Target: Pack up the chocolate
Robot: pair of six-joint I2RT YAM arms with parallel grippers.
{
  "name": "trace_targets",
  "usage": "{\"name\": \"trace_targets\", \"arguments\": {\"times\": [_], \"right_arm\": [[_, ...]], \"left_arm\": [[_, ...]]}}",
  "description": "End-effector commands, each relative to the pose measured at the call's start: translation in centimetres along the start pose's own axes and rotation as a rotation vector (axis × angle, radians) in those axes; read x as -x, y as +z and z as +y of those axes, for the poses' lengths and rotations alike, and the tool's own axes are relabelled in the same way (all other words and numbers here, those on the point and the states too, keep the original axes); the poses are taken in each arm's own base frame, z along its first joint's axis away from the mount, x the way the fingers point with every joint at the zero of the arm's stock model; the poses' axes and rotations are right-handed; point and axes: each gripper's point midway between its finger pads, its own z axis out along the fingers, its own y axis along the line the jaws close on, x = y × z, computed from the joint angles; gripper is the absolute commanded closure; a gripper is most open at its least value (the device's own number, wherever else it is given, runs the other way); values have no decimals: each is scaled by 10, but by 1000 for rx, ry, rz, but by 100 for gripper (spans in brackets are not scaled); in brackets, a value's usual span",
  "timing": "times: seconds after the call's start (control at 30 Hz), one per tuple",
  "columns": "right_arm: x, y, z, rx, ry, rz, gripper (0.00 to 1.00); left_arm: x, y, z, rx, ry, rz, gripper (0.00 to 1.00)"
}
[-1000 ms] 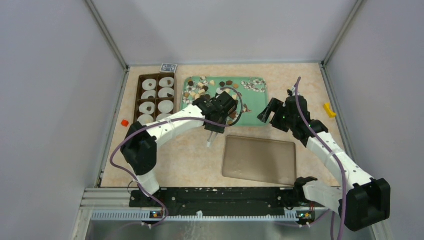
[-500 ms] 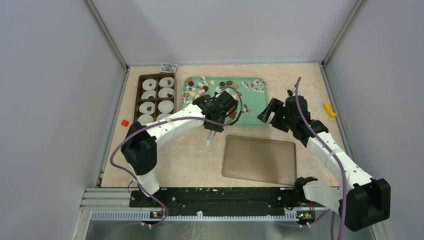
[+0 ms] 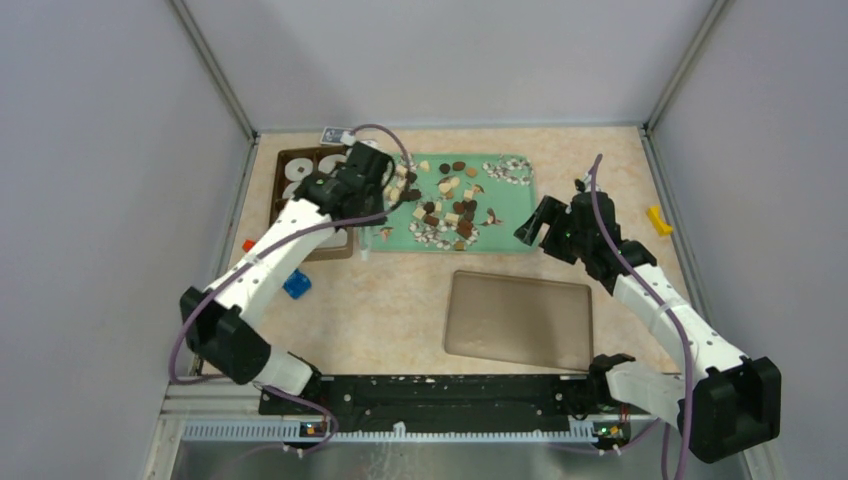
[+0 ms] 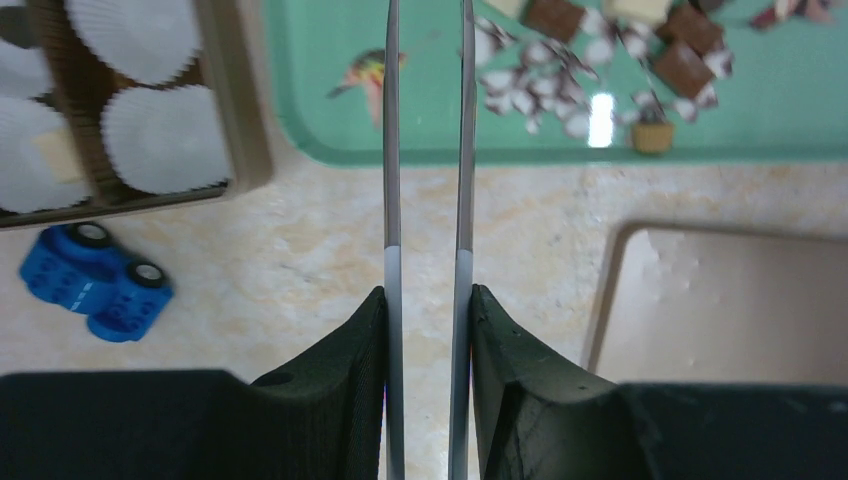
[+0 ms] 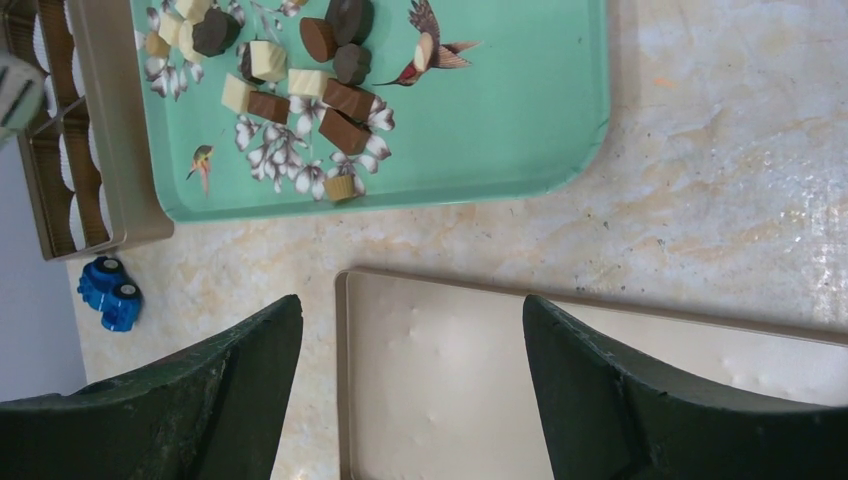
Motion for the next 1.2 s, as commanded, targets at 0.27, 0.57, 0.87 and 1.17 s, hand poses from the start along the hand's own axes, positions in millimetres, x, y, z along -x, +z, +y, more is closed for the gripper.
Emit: {"name": "trace_targets", "arguments": {"times": [0.27,0.57,0.87,1.17], "right_arm": [[16,-1,15,57,-10,-38,21],[13,5,16,59,-9,-21,21],[14,5,14,49,-4,-24,21],[14,5,16,53,-3,-20,21]], "left_arm": [[-15,-18,109,154,-152,10,73],[-41,-8,116,159,-153,78,73],[-54,-8,118,169,-150,119,72],[-64,-6,122,189,-162,139,61]]}}
